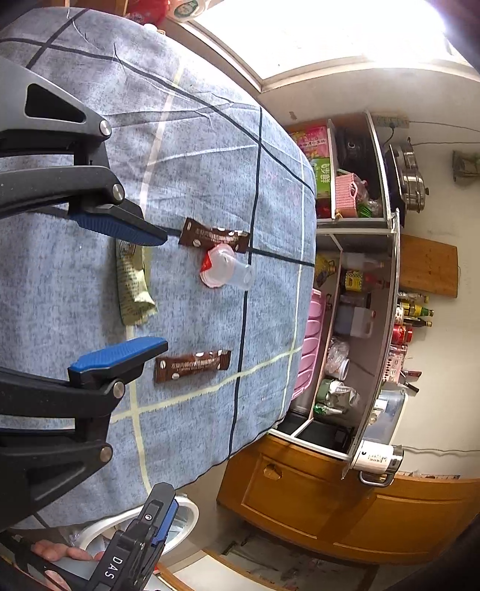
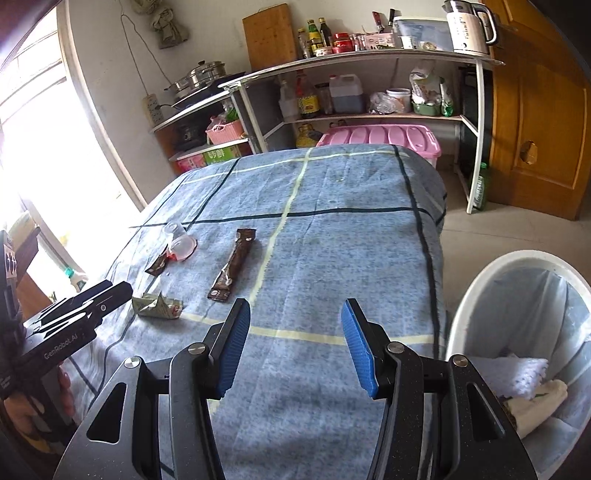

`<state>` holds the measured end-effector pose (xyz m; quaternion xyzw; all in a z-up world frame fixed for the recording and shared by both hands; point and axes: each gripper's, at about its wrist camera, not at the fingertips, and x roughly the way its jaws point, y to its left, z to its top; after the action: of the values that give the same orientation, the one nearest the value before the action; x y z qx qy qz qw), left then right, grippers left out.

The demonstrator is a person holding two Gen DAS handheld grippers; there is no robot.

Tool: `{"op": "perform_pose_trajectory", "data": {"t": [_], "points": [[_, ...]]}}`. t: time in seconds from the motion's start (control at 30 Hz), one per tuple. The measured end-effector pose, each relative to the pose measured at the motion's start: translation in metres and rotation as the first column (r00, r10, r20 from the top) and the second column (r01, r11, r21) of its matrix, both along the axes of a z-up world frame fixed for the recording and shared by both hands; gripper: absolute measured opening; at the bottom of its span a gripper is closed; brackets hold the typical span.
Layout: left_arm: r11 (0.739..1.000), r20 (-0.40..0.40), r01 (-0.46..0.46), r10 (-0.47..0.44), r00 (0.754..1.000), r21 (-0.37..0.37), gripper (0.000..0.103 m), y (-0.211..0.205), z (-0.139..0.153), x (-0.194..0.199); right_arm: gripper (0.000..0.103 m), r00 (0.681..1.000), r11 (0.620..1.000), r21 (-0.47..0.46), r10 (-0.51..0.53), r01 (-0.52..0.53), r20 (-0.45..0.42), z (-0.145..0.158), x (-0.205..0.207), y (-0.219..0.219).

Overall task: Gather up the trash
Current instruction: 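Grasp a brown chocolate wrapper with the right gripper while the left gripper grasps the other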

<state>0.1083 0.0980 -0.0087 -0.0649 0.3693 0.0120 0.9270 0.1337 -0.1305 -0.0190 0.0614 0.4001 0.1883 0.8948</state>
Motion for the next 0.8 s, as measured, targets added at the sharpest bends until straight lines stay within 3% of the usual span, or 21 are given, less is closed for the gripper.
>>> {"op": "perform_pose_trajectory", "data": {"t": [0.3,0.8], "points": [[0.998,-0.044,-0.053,0.052,0.998,-0.022,0.051,0.041,-0.016,0.029,0.052,0.999,0.999,-0.043,0.031,-0.033,-0.042,-0.016,0.033,0.045],[0.999,-0.090,-0.032,0.031,0.995,-0.010,0.051,0.067,-0.037,0.076,0.052,0.996,0.994,-0.102,0.030,-0.038,-0.078,-0.034,0.072,0.084]]}}
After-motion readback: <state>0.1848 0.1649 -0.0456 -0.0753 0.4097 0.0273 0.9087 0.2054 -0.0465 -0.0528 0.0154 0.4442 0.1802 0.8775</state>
